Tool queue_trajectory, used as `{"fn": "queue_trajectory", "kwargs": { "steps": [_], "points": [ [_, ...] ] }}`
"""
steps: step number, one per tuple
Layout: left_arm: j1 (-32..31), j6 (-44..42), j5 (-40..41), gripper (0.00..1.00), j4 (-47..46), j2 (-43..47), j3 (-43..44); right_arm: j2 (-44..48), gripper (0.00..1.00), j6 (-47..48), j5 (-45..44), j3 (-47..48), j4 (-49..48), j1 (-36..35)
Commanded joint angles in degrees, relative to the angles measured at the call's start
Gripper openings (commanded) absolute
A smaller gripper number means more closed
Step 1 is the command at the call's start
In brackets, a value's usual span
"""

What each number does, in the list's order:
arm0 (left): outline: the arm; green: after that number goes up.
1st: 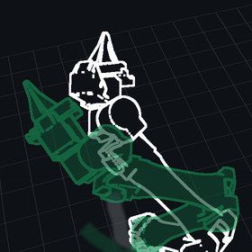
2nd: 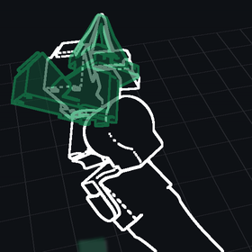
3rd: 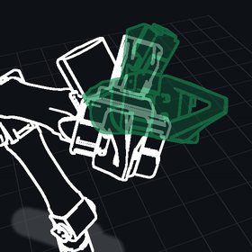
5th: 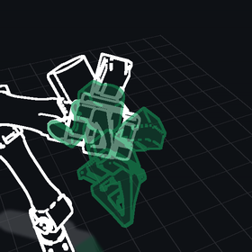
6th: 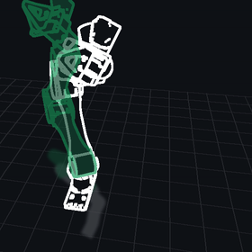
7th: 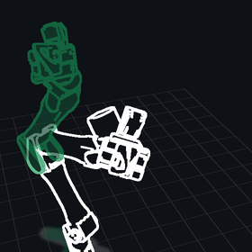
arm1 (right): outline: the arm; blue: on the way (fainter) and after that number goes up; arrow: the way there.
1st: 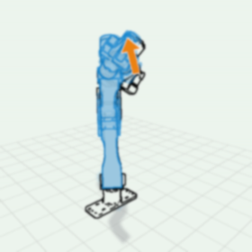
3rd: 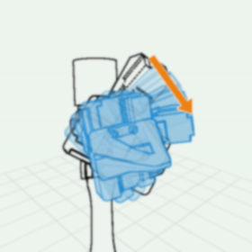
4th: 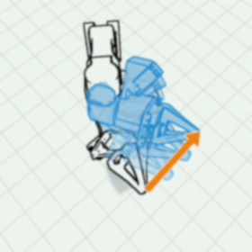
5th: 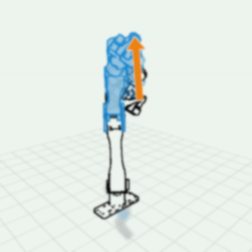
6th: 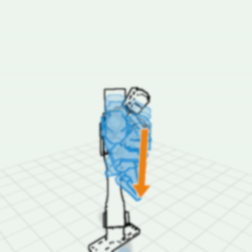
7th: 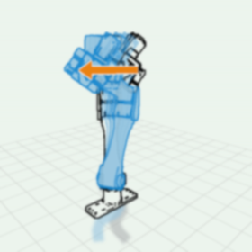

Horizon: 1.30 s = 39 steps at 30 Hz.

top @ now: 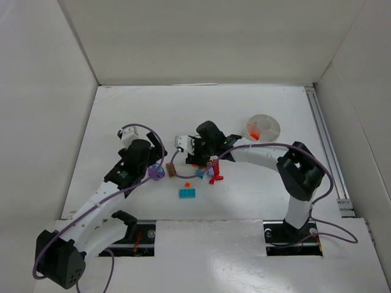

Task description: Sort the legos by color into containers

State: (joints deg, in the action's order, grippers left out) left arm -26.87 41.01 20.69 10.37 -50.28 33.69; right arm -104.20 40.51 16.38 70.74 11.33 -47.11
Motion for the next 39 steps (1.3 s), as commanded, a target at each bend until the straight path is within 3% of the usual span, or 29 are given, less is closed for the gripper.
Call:
{"fn": "queue_trajectory", "kwargs": {
  "steps": [1,19,35,39],
  "points": [
    [0.33,1.87,3.48,1.0,0.09,1.24,-0.73,-0.83,0.66,-1.58,0.67,2.39,-2.37,-1.14],
    [1.47,1.88,1.11,1.0,-1.05,0.54,-1.88,-6.09,0.64,-5.18,-8.82,1.33,-2.37,-2.37],
    [1.47,1.88,1.11,1.0,-1.05,0.54,-2.4,-7.77,0.61,-2.89,-9.35,1.95,-2.37,-4.65],
    [1.47,1.88,1.11,1.0,-1.05,0.01,-2.4,-7.77,0.55,-2.89,-9.35,1.95,-2.37,-4.65]
  ]
}}
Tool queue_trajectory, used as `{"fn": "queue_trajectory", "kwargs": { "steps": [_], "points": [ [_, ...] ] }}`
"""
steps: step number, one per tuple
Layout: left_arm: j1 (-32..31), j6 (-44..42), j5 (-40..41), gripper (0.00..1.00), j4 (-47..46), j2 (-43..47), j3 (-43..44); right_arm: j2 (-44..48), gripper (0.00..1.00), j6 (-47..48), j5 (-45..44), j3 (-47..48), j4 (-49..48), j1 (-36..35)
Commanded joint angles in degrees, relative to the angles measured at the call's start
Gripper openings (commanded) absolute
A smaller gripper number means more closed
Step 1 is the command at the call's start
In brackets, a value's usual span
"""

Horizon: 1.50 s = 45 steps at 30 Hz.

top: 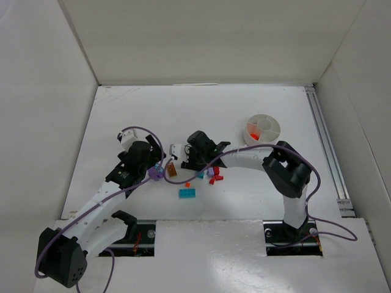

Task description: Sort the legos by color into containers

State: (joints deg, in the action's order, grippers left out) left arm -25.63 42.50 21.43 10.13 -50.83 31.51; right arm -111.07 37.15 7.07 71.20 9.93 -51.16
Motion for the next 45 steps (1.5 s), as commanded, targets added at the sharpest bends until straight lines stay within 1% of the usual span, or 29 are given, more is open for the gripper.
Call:
{"fn": "queue_trajectory", "kwargs": {
  "steps": [1,2,6,8,10,14,15,17,18,19,20,22,31,34,35,37,38,39,40,44,45],
  "points": [
    [0.23,0.39,0.37,1.0,-0.81,0.55,-0.22,-0.91,0.5,0.47,-0.04,1.49,-0.97,-0.61],
    [0.23,0.39,0.37,1.0,-0.81,0.55,-0.22,-0.91,0.48,0.47,-0.04,1.49,-0.97,-0.61],
    [0.23,0.39,0.37,1.0,-0.81,0.55,-0.22,-0.38,0.48,-0.06,-0.65,0.43,-0.97,-0.61],
    [0.23,0.39,0.37,1.0,-0.81,0.55,-0.22,-0.38,0.52,-0.06,-0.65,0.43,-0.97,-0.61],
    [0.23,0.39,0.37,1.0,-0.81,0.55,-0.22,-0.38,0.53,-0.06,-1.18,-0.1,-0.97,-0.61],
    [0.23,0.39,-0.16,1.0,-0.81,0.55,-0.22,0.15,0.46,-0.06,-1.7,-0.62,-0.97,-0.61],
    [0.23,0.39,-0.16,1.0,-0.81,0.55,-0.22,0.76,0.41,-0.58,-1.71,-0.62,-0.97,-0.61],
    [0.23,0.39,-0.16,1.0,-0.81,1.08,-0.22,0.76,0.36,-0.58,-1.71,-1.14,-0.45,-0.61],
    [0.23,0.39,-0.16,1.0,-0.81,1.08,-0.22,1.37,0.29,-0.58,-2.41,-1.15,-0.44,-0.61],
    [0.23,0.39,-0.16,1.0,-0.81,1.08,-0.22,2.07,0.27,-0.58,-2.41,-1.15,-0.44,-0.61],
    [0.23,0.39,-0.68,1.0,-0.81,1.6,-0.22,2.08,0.27,-0.58,-2.41,-1.15,-0.44,-0.61],
    [0.23,0.39,-0.69,1.0,-0.81,1.61,-0.22,4.0,0.24,-0.58,-2.41,-1.15,-0.44,-0.61],
    [0.23,-0.66,-3.05,1.0,-0.81,1.61,0.31,10.78,0.21,0.56,-0.74,0.43,-0.97,-0.61],
    [0.23,-1.37,-4.81,1.0,-2.21,1.61,0.31,13.94,0.21,0.56,-0.22,0.43,-0.97,1.4],
    [0.23,-2.76,-5.6,1.0,-2.22,1.61,-0.21,14.9,0.21,0.56,1.0,-0.35,-0.97,2.37],
    [0.23,-3.82,-7.62,1.0,-3.1,0.83,-0.22,18.68,0.2,0.56,2.59,-2.29,-0.97,6.14],
    [0.23,-4.52,-9.89,1.0,-4.75,0.04,-0.22,20.26,0.2,0.56,2.6,-3.08,-0.97,7.64],
    [0.23,-5.23,-10.79,1.0,-4.77,-0.49,-0.22,21.84,0.2,0.56,2.6,-3.95,-0.97,10.52],
    [0.23,-6.11,-11.58,1.0,-5.64,-0.5,-0.22,25.25,0.2,0.56,1.81,-5.79,-0.97,11.94],
    [0.23,-7.34,-13.69,1.0,-6.18,-3.04,0.31,32.2,0.21,0.56,-1.87,-8.53,1.48,19.5],
    [0.23,-8.21,-14.91,1.0,-6.87,-3.74,0.31,33.1,0.21,-0.05,-5.1,-9.32,2.27,20.73]
  ]
}}
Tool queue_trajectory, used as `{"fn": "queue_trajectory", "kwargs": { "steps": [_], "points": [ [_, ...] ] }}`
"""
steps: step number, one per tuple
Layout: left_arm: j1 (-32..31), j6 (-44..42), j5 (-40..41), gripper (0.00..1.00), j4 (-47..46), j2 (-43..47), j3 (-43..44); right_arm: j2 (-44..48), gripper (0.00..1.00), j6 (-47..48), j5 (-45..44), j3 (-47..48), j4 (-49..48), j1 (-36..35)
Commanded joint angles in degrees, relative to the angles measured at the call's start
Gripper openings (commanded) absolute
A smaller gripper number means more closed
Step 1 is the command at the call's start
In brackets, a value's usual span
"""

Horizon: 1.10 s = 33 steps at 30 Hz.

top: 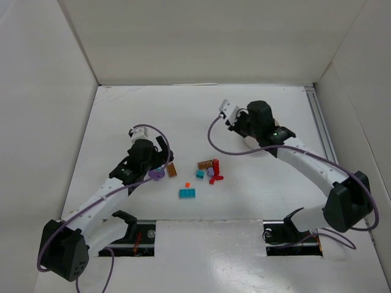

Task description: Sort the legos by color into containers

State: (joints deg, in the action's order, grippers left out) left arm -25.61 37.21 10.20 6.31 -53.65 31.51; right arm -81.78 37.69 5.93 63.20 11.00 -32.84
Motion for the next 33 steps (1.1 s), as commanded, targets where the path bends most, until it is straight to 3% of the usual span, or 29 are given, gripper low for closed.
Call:
{"fn": "queue_trajectory", "kwargs": {
  "steps": [1,8,14,27,33],
  "points": [
    [-0.49,-3.46,-4.39,1.0,-3.92,-0.93,0.31,4.43,0.21,-0.6,-5.48,-1.32,3.13,4.78],
    [-2.26,-5.83,-7.64,1.0,-4.55,-4.88,1.45,4.96,0.21,-1.31,-9.36,-2.03,5.43,12.61],
    [-2.26,-6.88,-11.33,1.0,-5.69,-7.61,1.45,0.58,0.22,-1.31,-7.96,-1.5,4.9,13.68],
    [-9.54,-6.89,-8.97,1.0,-5.51,-12.88,3.91,-2.42,0.34,-0.78,-7.43,-1.5,2.62,14.73],
    [-11.4,-6.36,-8.44,1.0,-4.99,-14.12,3.91,-2.42,0.45,-0.78,-5.06,-2.03,2.09,14.73]
  ]
}}
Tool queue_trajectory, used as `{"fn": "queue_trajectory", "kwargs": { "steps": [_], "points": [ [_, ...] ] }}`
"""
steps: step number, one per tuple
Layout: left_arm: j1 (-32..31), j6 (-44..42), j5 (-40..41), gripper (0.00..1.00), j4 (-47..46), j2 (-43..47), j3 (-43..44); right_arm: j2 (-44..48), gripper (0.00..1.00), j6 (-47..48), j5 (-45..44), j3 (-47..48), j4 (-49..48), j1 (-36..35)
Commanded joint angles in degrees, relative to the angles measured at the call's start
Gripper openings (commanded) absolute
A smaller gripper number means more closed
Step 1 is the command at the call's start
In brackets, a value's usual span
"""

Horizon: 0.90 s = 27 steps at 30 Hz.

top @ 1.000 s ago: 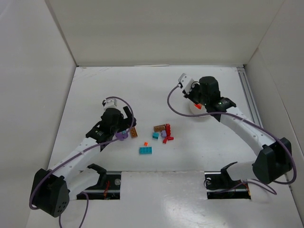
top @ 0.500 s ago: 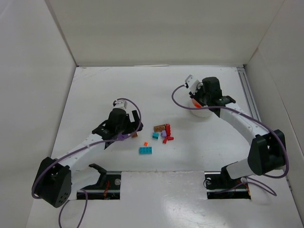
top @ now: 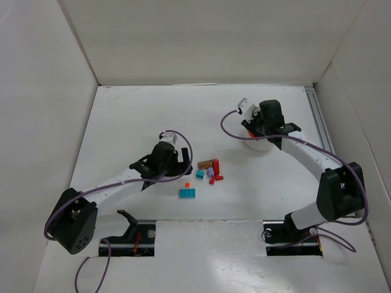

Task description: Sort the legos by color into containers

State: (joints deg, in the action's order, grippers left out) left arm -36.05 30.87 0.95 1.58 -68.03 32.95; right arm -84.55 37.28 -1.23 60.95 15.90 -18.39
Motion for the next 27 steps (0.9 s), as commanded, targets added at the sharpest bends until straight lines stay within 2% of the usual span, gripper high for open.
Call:
{"fn": "queue_trajectory", "kwargs": {
  "steps": [1,3,5,7,10,14,17,19,23,27],
  "points": [
    [-1.73,-0.02,0.81,1.0,0.26,-0.26,2.47,0.96,0.46,-0.36,2.64,0.22,-2.81,0.29],
    [-2.52,0.5,0.81,1.0,1.4,-0.26,1.77,1.84,0.51,-0.36,3.43,-0.3,-2.81,0.29],
    [-4.19,1.21,1.33,1.0,1.4,-0.87,0.98,3.6,0.51,-0.36,4.75,-1.44,-2.81,0.29],
    [-6.39,2.61,1.33,0.96,1.93,-1.49,0.37,5.61,0.55,-0.36,5.36,-2.06,-2.81,0.29],
    [-9.2,4.45,4.75,0.9,4.12,-4.04,1.06,7.9,0.57,-0.36,5.89,-3.29,-2.81,0.29],
    [-11.85,7.97,9.15,0.89,7.29,-5.79,1.77,12.47,0.61,-0.36,5.89,-4.35,-1.67,0.29],
    [-13.16,9.9,10.29,0.82,8.0,-5.8,1.77,15.02,0.61,0.16,4.66,-5.57,-0.97,0.29],
    [-13.78,10.52,10.3,0.7,8.0,-5.8,1.77,16.08,0.63,0.16,4.14,-5.58,-0.96,0.29],
    [-15.01,12.01,12.13,0.58,8.87,-7.2,1.76,17.41,0.64,0.16,1.86,-6.8,-0.43,0.29],
    [-19.66,14.74,16.79,0.5,12.65,-10.01,4.57,18.46,0.65,0.16,1.33,-7.33,0.1,0.29]
  ]
}}
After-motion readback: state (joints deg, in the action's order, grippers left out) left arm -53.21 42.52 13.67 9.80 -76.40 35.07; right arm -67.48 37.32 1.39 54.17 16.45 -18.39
